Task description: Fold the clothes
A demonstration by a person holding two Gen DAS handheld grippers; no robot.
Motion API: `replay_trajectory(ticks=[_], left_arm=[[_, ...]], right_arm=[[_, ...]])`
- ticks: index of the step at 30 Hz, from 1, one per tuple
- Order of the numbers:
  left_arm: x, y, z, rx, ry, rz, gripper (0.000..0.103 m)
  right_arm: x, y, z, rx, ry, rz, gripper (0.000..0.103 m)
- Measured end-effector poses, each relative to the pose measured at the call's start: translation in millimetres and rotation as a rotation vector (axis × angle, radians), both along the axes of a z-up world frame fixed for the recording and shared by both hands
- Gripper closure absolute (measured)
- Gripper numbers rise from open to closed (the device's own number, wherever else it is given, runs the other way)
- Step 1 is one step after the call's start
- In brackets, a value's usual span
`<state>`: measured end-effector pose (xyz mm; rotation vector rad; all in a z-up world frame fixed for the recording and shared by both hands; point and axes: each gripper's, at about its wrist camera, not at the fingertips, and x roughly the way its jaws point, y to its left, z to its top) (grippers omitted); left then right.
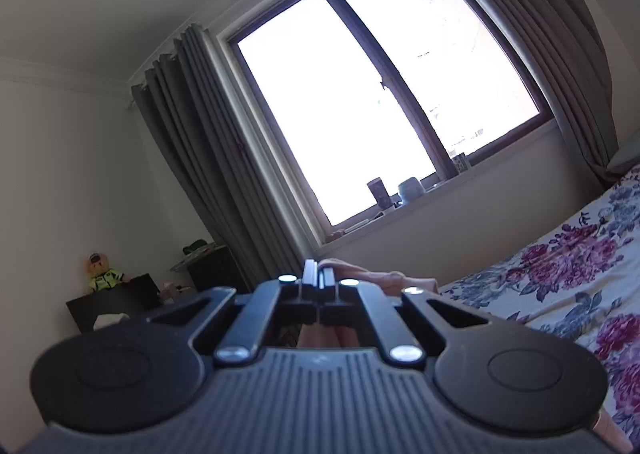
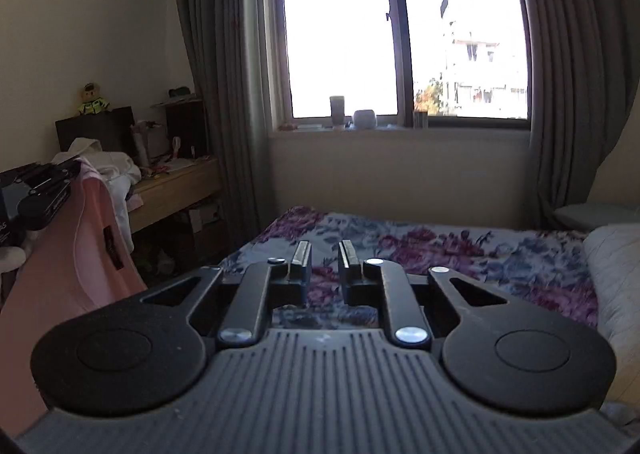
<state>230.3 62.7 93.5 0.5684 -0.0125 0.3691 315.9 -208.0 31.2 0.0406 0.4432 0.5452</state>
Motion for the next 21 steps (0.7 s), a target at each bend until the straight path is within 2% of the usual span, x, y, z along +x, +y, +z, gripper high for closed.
replay_trajectory(ticks=[2,4,7,8,10,13,14,15,17,19,21], left_arm=[[-21,3,-18,0.074,-0.034,-0.028,0.103],[-51,9,-17,0.129,-0.078,-0.061,0.102],[-86,15,-5,0.203,-0.146,-0.098,0.102],[-103,18,7,0.225,-0.170,-0.115,0.102],[-130,23,23,0.256,-0.212,-0.145,0.102],[-176,27,34,0.308,-0.287,-0.168,0.102],[-198,32,45,0.320,-0.323,-0.174,0.102],[-215,36,57,0.327,-0.361,-0.182,0.102],[-244,42,77,0.357,-0.444,-0.195,0.102],[-262,45,90,0.368,-0.503,-0.195,0.102],[-276,46,107,0.344,-0.544,-0.204,0.102]], right_arm=[[5,12,-80,0.020,0.093,0.065,0.076],[-2,27,-143,0.075,0.161,0.125,0.072],[-7,60,-191,0.154,0.199,0.154,0.066],[-8,70,-196,0.198,0.198,0.157,0.066],[-9,92,-196,0.301,0.192,0.192,0.066],[-23,111,-172,0.372,0.163,0.305,0.056],[-30,118,-163,0.375,0.145,0.330,0.046],[-38,124,-153,0.388,0.126,0.343,0.041],[-54,129,-134,0.429,0.092,0.368,0.017],[-73,131,-118,0.484,0.042,0.400,0.000],[-83,136,-107,0.525,0.024,0.462,0.000]])
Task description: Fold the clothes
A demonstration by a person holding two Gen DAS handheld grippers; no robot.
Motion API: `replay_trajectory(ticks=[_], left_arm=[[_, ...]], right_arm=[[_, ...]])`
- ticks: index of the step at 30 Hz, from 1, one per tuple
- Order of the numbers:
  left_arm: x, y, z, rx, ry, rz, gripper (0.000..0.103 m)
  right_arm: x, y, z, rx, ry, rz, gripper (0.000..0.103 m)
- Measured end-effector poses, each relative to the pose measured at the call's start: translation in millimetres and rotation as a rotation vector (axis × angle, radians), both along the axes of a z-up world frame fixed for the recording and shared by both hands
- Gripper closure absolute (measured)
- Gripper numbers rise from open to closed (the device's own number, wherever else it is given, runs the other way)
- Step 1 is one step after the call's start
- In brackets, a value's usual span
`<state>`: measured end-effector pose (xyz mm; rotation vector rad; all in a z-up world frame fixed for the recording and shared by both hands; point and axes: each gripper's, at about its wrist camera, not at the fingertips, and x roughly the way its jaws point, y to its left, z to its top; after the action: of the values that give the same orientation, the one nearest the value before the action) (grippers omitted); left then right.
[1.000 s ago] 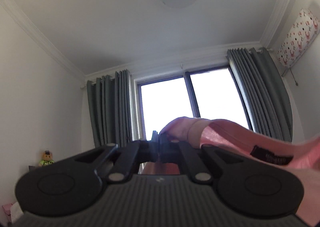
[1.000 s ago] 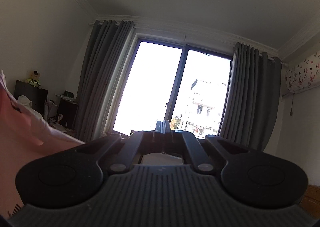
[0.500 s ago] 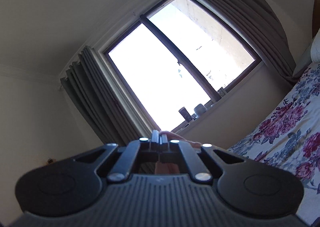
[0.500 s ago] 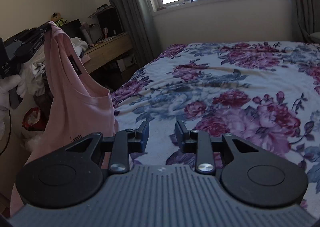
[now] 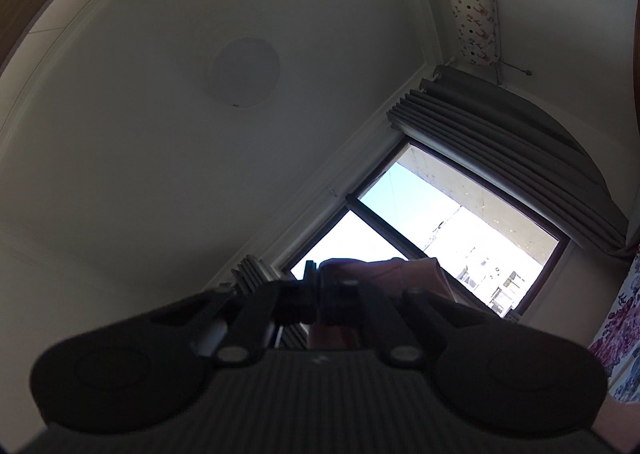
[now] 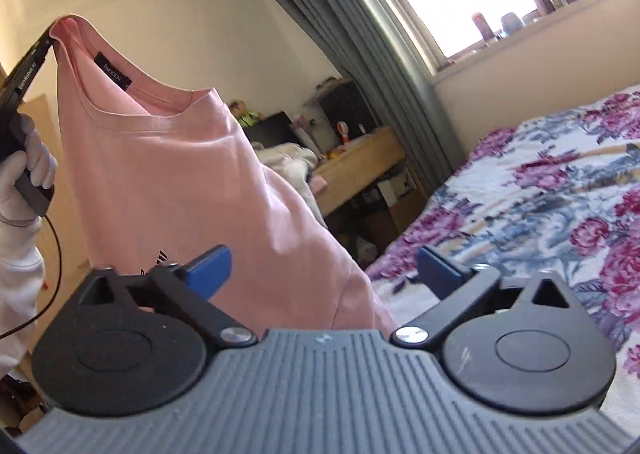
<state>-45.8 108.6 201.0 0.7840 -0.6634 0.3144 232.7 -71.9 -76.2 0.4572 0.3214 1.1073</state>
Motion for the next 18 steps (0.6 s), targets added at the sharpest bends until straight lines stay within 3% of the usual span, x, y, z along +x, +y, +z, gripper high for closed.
replay_trajectory(ticks=[4,9,16,18], left_arm=[[-16,0,16,-0.017,-0.038,-0.010,0.102],[-15,-1,16,-0.028,-0.035,-0.032,0.102],[-18,-13,-15,-0.015,-0.043,-0.039,0.102],[-21,-16,-24,-0.007,-0.041,-0.037,0.102]], right_arm=[[-1,26,16,0.078,0.022,0.104,0.000],[-12,64,22,0.242,0.100,0.392,0.000],[-51,101,27,0.256,0.090,0.570,0.002],[-60,95,31,0.267,0.058,0.555,0.059]])
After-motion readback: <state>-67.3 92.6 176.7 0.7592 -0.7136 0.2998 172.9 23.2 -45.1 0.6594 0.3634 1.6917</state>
